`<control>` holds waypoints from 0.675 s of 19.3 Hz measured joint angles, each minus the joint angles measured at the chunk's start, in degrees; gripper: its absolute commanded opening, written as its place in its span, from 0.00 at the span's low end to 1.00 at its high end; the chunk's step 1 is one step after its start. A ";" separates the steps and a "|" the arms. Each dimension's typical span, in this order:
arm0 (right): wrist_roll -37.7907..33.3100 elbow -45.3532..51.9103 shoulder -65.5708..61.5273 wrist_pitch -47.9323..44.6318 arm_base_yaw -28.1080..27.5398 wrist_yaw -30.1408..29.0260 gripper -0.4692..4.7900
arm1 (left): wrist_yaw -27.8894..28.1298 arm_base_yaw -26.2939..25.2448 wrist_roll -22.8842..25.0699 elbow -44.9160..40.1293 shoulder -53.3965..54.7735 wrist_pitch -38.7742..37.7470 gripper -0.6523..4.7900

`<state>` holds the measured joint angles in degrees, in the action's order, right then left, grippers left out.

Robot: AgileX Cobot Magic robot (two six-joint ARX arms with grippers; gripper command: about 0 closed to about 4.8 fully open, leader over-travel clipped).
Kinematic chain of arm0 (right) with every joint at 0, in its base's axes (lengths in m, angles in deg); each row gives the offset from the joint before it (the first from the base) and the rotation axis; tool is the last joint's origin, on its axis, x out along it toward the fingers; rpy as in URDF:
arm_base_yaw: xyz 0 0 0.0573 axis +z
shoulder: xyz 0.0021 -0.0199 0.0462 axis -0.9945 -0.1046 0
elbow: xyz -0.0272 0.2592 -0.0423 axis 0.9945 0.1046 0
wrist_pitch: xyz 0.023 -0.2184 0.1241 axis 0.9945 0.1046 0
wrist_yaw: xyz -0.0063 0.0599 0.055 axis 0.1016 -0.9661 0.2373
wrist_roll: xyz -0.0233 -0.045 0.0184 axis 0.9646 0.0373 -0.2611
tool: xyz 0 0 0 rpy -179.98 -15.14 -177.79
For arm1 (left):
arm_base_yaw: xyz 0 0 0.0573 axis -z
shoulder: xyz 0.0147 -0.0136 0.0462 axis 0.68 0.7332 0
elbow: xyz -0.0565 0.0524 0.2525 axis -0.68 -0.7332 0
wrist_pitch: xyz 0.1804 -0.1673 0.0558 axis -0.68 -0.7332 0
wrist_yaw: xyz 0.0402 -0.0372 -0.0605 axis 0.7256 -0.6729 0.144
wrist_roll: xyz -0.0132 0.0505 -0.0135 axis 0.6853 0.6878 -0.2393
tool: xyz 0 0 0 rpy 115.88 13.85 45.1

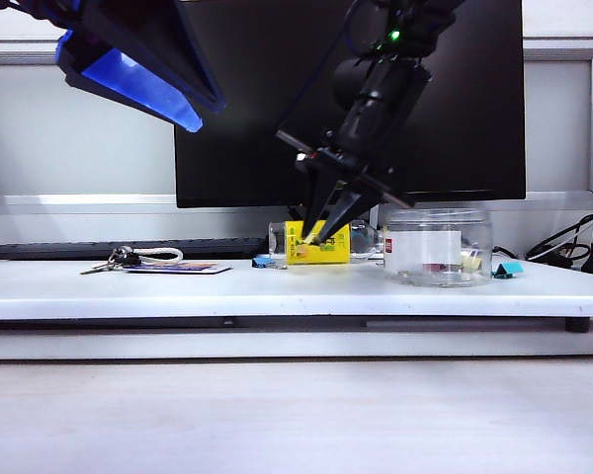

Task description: Take the clips out of the round transparent plastic box and place them on the table.

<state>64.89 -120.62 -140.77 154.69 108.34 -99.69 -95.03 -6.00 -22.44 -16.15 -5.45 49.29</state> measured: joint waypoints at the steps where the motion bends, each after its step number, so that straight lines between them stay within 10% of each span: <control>1: 0.00 -0.02 -0.26 -0.44 0.02 -0.04 0.32 | 0.00 0.02 0.00 0.00 0.00 -0.02 0.51; 13: 0.85 -0.04 -0.68 -3.72 0.11 3.91 0.43 | 0.04 0.00 0.00 0.00 0.00 -0.07 0.51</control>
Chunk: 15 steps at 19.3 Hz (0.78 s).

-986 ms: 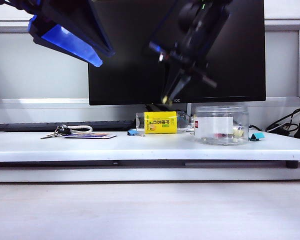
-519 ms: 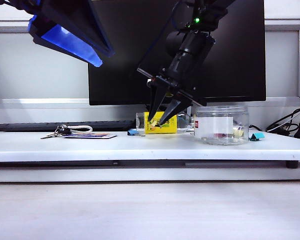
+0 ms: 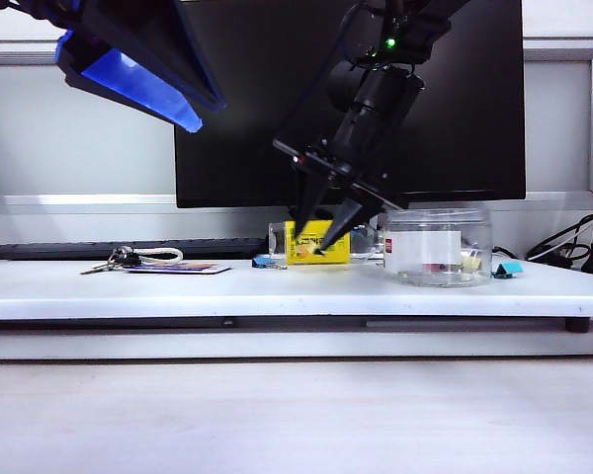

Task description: Take the clips out of the round transparent plastic box and place them on the table.

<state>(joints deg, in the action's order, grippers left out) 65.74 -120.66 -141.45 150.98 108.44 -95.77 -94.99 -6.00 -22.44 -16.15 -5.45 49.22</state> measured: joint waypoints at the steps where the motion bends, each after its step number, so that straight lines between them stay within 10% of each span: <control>1: 0.28 0.00 0.00 0.09 -0.02 1.27 0.43 | 0.00 0.00 0.00 0.00 0.00 -0.02 0.51; 15: 2.86 0.00 0.00 4.52 0.00 9.25 0.42 | -0.02 0.00 0.00 0.00 0.00 -0.61 0.51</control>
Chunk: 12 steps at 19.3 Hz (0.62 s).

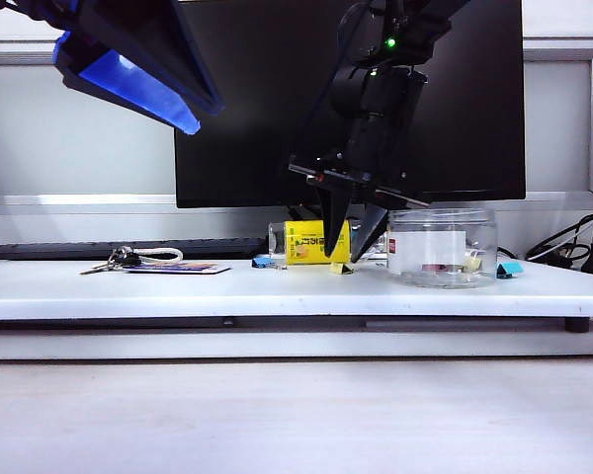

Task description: Take the clips out of the round transparent plastic box and place them on the table.

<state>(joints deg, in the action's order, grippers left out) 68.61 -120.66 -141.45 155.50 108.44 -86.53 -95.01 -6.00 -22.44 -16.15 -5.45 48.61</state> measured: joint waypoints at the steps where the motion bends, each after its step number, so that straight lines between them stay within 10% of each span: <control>1: 0.00 0.00 0.00 -0.33 0.00 -0.02 0.41 | 0.00 0.00 0.00 0.00 0.00 -0.02 0.51; 12: 4.70 -0.02 13.35 -7.43 0.15 3.54 0.28 | 1.33 0.00 -0.48 0.00 -6.75 3.82 0.50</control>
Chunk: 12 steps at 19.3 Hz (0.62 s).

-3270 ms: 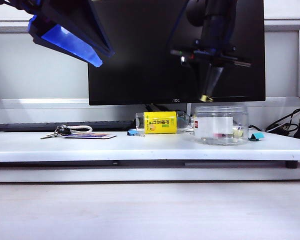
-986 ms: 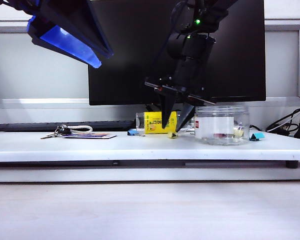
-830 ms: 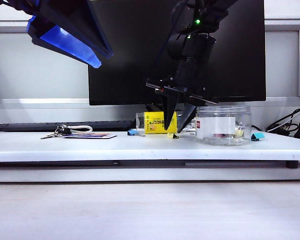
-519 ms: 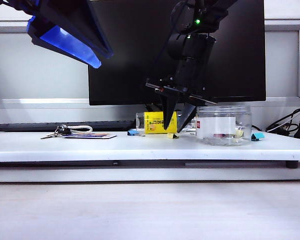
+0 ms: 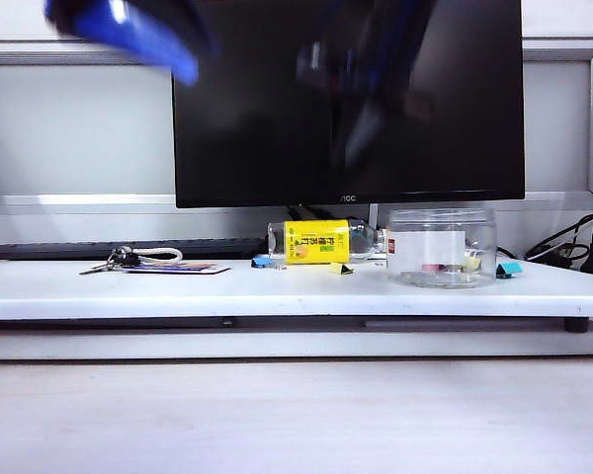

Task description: Take the clips out of the round transparent plastic box and place them on the table.

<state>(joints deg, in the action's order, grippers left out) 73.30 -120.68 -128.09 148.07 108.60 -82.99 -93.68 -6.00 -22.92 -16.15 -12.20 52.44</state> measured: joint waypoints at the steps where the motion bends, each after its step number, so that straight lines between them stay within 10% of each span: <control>1: 0.02 0.02 2.60 -1.57 0.00 0.00 0.24 | 1.57 0.00 -0.20 -0.02 -2.62 1.29 0.50; 12: 5.66 0.02 32.26 -1.25 0.04 6.78 0.19 | 21.05 0.00 3.02 0.28 -38.56 13.49 0.33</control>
<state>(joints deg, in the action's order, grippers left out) 78.97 -120.66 -95.83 146.82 108.64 -76.21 -72.63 -6.00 -19.91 -15.87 -50.76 65.92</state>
